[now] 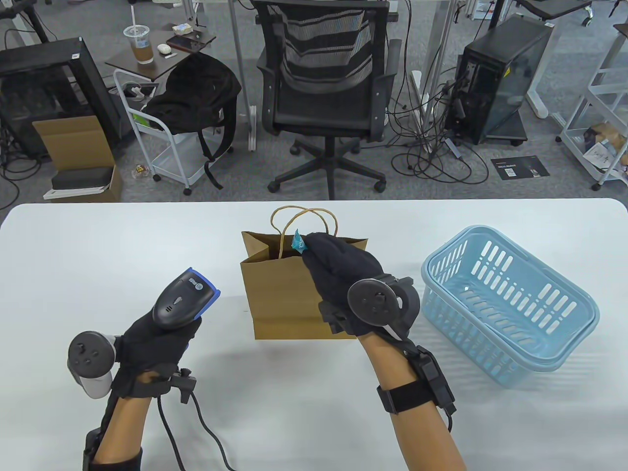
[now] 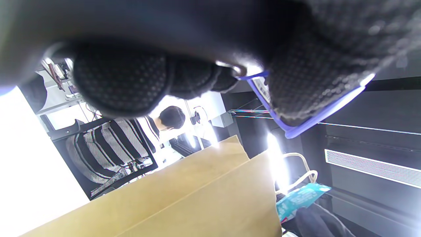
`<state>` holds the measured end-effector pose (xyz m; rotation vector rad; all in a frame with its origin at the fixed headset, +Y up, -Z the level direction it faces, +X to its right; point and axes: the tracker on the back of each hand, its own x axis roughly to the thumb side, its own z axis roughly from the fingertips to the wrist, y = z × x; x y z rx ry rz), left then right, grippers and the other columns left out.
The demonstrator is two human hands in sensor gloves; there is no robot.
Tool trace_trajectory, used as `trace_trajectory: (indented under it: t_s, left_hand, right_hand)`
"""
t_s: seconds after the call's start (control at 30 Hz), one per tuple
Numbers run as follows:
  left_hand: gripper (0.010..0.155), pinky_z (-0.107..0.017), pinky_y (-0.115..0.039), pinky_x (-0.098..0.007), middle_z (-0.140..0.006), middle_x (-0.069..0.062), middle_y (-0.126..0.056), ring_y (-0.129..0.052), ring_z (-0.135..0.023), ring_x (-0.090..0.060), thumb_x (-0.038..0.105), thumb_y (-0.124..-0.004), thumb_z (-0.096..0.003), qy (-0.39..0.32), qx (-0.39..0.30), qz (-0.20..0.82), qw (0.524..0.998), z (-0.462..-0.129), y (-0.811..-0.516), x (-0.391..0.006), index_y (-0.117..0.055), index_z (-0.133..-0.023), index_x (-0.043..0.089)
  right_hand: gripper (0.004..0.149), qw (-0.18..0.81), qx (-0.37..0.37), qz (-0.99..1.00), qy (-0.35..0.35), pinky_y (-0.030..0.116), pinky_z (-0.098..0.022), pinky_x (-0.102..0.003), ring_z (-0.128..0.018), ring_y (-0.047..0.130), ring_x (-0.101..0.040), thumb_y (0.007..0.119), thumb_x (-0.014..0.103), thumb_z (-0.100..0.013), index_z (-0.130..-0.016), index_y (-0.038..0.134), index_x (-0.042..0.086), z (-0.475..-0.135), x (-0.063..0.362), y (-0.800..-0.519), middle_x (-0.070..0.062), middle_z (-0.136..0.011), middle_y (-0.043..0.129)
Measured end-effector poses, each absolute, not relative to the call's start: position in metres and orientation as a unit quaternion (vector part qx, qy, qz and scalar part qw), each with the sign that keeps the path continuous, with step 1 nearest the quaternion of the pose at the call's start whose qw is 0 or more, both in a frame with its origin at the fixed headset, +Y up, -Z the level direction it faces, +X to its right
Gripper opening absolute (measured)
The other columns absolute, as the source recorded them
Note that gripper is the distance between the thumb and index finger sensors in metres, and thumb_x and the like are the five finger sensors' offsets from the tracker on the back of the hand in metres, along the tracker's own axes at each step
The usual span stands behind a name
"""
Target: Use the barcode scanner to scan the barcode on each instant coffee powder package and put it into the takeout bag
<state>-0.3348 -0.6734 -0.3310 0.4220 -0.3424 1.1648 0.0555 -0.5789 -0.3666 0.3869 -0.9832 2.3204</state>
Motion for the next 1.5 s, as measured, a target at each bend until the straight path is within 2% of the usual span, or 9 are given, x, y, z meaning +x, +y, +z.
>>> trace_trajectory:
  t_s: [0.23,0.47,0.73,0.8,0.93,1.07,1.2,1.3,1.5]
  left_hand:
    - [0.053,-0.042,-0.085,-0.048,-0.070,-0.002,-0.094,-0.105,-0.046,-0.027,0.053,-0.092,-0.0504,-0.169,0.203,0.535,0.802,-0.328,-0.669,-0.332,-0.079,-0.091,0.021]
    - [0.053,-0.042,-0.085,-0.048,-0.070,-0.002,-0.094,-0.105,-0.046,-0.027,0.053,-0.092,-0.0503,-0.168,0.200,0.531,0.806,-0.329,-0.670,-0.331,-0.080,-0.090,0.021]
    - [0.054,-0.042,-0.084,-0.048,-0.071,-0.002,-0.094,-0.105,-0.046,-0.027,0.053,-0.092,-0.0504,-0.159,0.195,0.521,0.816,-0.329,-0.671,-0.330,-0.079,-0.091,0.020]
    - [0.055,-0.043,-0.084,-0.048,-0.072,-0.002,-0.093,-0.104,-0.047,-0.028,0.053,-0.091,-0.0502,-0.158,0.189,0.509,0.824,-0.329,-0.671,-0.328,-0.078,-0.092,0.020]
    - [0.057,-0.043,-0.084,-0.049,-0.073,-0.002,-0.093,-0.104,-0.048,-0.028,0.053,-0.090,-0.0499,-0.157,0.191,0.503,0.828,-0.329,-0.671,-0.326,-0.076,-0.094,0.019]
    - [0.057,-0.044,-0.084,-0.049,-0.073,-0.003,-0.092,-0.104,-0.048,-0.028,0.053,-0.090,-0.0501,-0.146,0.198,0.498,0.831,-0.328,-0.671,-0.327,-0.075,-0.094,0.019]
    - [0.058,-0.044,-0.083,-0.049,-0.074,-0.003,-0.092,-0.104,-0.049,-0.029,0.052,-0.089,-0.0505,-0.128,0.199,0.488,0.840,-0.328,-0.672,-0.327,-0.074,-0.095,0.019]
    - [0.060,-0.045,-0.083,-0.050,-0.077,-0.003,-0.090,-0.103,-0.051,-0.029,0.053,-0.088,-0.0512,-0.106,0.172,0.468,0.860,-0.331,-0.674,-0.325,-0.072,-0.098,0.019]
    - [0.066,-0.048,-0.082,-0.050,-0.082,-0.004,-0.087,-0.102,-0.055,-0.030,0.054,-0.084,-0.0508,-0.040,0.135,0.432,0.891,-0.336,-0.685,-0.328,-0.066,-0.103,0.019]
  right_hand:
    - [0.039,0.212,0.148,0.894,-0.365,0.085,-0.029,-0.027,-0.039,0.107,-0.010,0.090,0.052,-0.046,-0.082,0.092,0.036,-0.365,0.049,-0.580,-0.001,-0.078,0.105]
    - [0.044,0.241,0.154,0.882,-0.375,0.086,-0.033,-0.030,-0.045,0.107,-0.013,0.087,0.054,-0.047,-0.087,0.089,0.036,-0.357,0.053,-0.574,-0.002,-0.084,0.102]
    - [0.048,0.246,0.201,0.860,-0.399,0.087,-0.044,-0.035,-0.058,0.106,-0.017,0.084,0.056,-0.049,-0.092,0.084,0.036,-0.319,0.056,-0.574,-0.003,-0.091,0.097]
    - [0.054,0.227,0.218,0.859,-0.404,0.085,-0.049,-0.037,-0.067,0.103,-0.019,0.081,0.058,-0.049,-0.099,0.076,0.038,-0.306,0.060,-0.584,-0.003,-0.097,0.092]
    - [0.074,0.180,0.227,0.870,-0.398,0.073,-0.069,-0.046,-0.098,0.079,-0.027,0.079,0.062,-0.050,-0.114,0.049,0.039,-0.291,0.071,-0.609,-0.009,-0.118,0.062]
    - [0.083,0.157,0.225,0.885,-0.376,0.057,-0.080,-0.053,-0.113,0.052,-0.035,0.077,0.064,-0.050,-0.117,0.033,0.038,-0.284,0.088,-0.634,-0.013,-0.126,0.036]
    - [0.088,0.113,0.187,0.916,-0.337,0.041,-0.084,-0.057,-0.116,0.026,-0.041,0.074,0.067,-0.050,-0.117,0.023,0.043,-0.282,0.103,-0.652,-0.014,-0.128,0.015]
    - [0.096,0.089,0.146,0.957,-0.236,0.029,-0.084,-0.061,-0.113,0.009,-0.047,0.071,0.071,-0.050,-0.112,0.002,0.045,-0.283,0.105,-0.662,-0.017,-0.122,-0.005]
    - [0.097,0.075,0.122,0.984,-0.105,0.025,-0.083,-0.063,-0.110,0.004,-0.048,0.071,0.072,-0.049,-0.110,0.002,0.046,-0.286,0.105,-0.681,-0.017,-0.119,-0.008]
